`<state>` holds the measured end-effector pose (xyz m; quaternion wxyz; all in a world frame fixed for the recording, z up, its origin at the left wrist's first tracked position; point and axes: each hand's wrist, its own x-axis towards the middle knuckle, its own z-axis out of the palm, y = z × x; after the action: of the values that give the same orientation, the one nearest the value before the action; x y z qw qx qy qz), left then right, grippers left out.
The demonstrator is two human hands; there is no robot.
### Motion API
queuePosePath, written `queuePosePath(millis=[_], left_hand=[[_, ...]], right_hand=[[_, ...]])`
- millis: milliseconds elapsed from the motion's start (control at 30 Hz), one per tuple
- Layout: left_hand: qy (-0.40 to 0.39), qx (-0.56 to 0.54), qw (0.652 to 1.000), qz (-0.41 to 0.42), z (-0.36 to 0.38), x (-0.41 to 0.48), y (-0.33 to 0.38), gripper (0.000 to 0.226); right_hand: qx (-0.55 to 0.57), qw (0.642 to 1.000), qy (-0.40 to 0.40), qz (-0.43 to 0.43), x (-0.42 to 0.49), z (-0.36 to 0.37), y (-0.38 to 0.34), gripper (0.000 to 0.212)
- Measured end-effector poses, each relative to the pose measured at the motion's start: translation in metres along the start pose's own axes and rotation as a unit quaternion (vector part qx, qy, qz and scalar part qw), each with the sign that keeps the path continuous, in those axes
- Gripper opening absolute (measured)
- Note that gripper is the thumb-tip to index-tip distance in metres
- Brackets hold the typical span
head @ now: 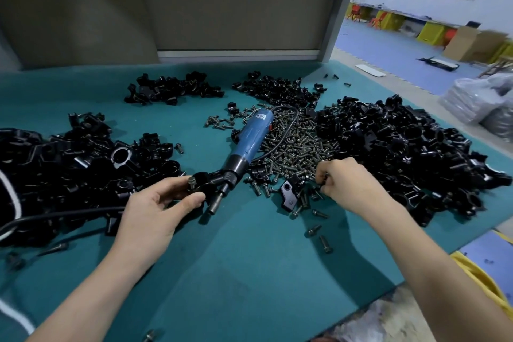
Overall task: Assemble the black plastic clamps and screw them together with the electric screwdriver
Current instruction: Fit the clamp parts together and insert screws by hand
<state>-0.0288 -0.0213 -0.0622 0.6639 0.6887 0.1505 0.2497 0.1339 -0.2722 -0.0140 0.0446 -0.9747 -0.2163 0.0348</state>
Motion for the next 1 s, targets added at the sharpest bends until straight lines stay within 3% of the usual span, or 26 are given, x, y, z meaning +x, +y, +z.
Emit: queuePosePath(millis=[200, 367, 433, 500, 567, 633, 1000], left_hand=[[-0.003, 0.003, 1.000, 0.000, 0.000, 0.000, 0.001, 0.023], [-0.004, 0.006, 1.000, -0.001, -0.001, 0.000, 0.000, 0.026], [-0.005, 0.006, 1.000, -0.001, 0.000, -0.001, 0.000, 0.026], [-0.004, 0.009, 1.000, -0.001, 0.000, 0.000, 0.000, 0.027], [-0.003, 0.013, 1.000, 0.000, 0.000, 0.000, 0.001, 0.027], [-0.003, 0.009, 1.000, 0.001, 0.000, 0.000, 0.002, 0.025], [-0.005, 0.033, 0.999, 0.005, 0.002, -0.002, 0.004, 0.030]], right_hand=[[0.077, 0.997, -0.023, 0.006, 0.001, 0.003, 0.005, 0.010], [0.230, 0.973, -0.030, -0.015, 0.000, -0.009, 0.005, 0.015], [0.373, 0.927, -0.026, -0.023, -0.003, -0.015, 0.002, 0.013], [0.536, 0.842, -0.037, -0.040, -0.007, -0.020, -0.006, 0.017], [0.623, 0.779, -0.044, -0.062, -0.009, -0.022, -0.016, 0.019], [0.656, 0.749, -0.047, -0.082, -0.010, -0.024, -0.025, 0.020], [0.600, 0.778, -0.038, -0.182, -0.011, -0.029, -0.079, 0.023]])
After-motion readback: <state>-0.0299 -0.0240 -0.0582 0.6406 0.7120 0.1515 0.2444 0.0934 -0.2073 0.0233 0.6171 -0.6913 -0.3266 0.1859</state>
